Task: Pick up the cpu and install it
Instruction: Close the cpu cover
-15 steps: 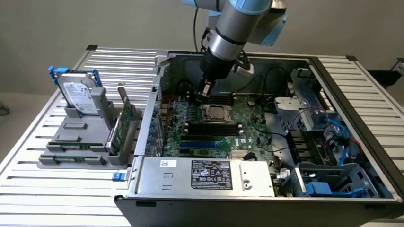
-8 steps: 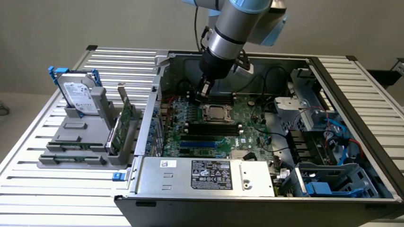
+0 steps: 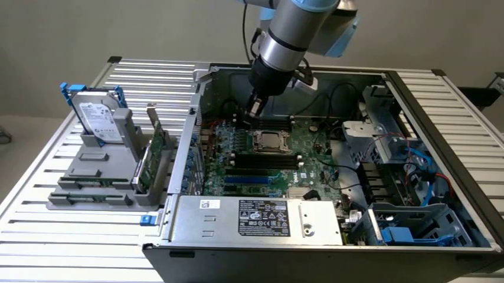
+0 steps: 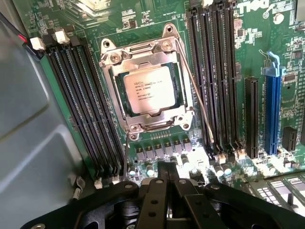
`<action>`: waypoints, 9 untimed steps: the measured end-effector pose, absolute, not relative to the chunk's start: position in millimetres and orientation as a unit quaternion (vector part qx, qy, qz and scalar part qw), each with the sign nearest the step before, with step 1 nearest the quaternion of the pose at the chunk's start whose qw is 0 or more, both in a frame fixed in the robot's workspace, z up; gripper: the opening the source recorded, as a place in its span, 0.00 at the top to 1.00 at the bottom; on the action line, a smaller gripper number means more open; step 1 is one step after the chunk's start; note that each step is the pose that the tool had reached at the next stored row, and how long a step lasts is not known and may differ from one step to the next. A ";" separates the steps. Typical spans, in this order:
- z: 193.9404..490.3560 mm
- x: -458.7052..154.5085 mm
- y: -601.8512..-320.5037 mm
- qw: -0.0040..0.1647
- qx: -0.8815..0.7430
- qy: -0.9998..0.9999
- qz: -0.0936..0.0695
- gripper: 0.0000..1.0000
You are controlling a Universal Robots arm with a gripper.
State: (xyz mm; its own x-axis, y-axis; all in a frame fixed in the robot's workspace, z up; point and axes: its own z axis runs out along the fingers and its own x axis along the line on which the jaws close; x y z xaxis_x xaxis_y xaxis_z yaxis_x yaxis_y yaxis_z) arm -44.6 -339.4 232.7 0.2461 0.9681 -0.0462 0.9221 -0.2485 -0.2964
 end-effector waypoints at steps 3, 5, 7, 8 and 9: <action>233.2 -44.6 -339.5 0.105 -0.793 -0.591 0.109 0.89; 233.4 -44.6 -339.4 0.107 -0.800 -0.580 0.108 0.89; 233.5 -44.6 -339.5 0.108 -0.808 -0.569 0.106 0.89; 233.6 -44.6 -339.4 0.109 -0.812 -0.564 0.106 0.89; 233.6 -44.6 -339.4 0.109 -0.816 -0.558 0.105 0.89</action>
